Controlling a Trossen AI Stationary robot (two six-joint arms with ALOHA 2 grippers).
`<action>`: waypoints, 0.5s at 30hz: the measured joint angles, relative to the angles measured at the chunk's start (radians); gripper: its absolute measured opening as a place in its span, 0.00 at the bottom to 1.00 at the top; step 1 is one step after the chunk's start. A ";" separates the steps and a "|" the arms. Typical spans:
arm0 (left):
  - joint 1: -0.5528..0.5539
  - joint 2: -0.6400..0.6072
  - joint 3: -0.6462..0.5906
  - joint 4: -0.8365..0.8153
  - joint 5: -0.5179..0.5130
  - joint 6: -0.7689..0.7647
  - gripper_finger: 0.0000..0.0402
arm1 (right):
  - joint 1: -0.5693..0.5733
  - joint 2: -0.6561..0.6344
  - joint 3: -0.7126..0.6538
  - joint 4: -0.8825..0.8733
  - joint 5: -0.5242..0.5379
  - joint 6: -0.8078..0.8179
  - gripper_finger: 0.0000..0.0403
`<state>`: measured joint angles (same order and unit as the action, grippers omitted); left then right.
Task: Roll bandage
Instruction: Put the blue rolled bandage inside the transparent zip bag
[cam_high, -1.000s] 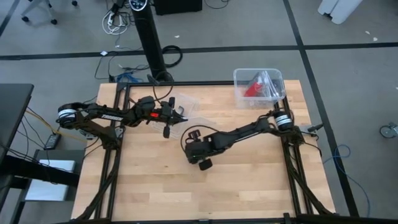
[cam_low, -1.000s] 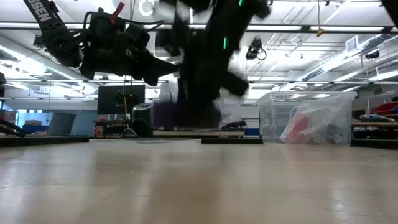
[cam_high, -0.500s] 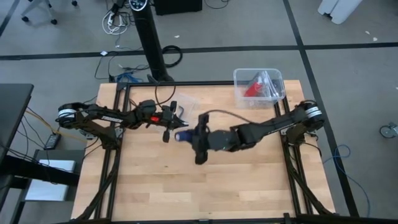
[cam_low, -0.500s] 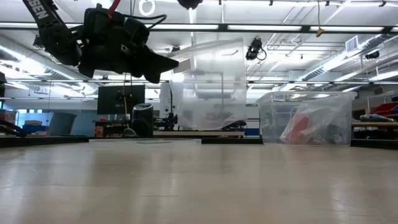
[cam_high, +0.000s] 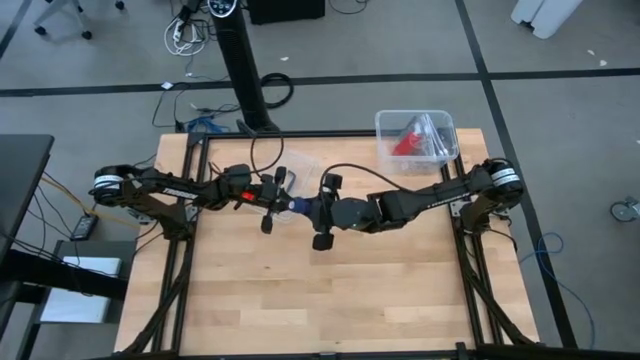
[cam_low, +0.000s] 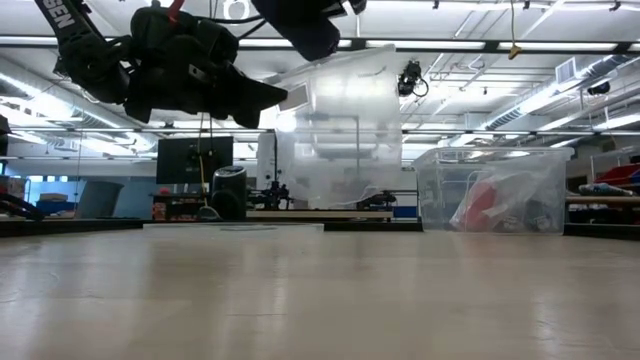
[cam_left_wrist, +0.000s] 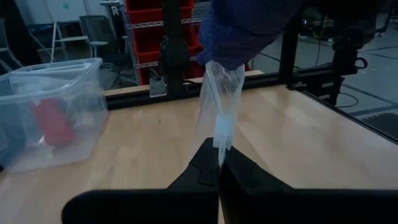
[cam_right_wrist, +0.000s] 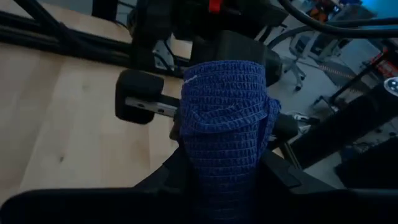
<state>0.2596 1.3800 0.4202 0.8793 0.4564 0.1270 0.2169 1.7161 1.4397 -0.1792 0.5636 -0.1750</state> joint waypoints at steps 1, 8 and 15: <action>0.000 0.000 0.000 0.001 0.000 0.000 0.00 | -0.002 0.000 -0.004 -0.001 0.000 0.011 0.26; 0.000 0.000 0.000 0.009 -0.003 -0.001 0.00 | -0.018 0.000 -0.033 -0.078 -0.004 0.116 0.26; 0.000 0.000 0.000 0.009 -0.003 -0.001 0.00 | -0.030 0.000 -0.033 -0.156 -0.011 0.217 0.26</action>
<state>0.2596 1.3800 0.4202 0.8884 0.4538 0.1261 0.1868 1.7161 1.4067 -0.3355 0.5529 0.0415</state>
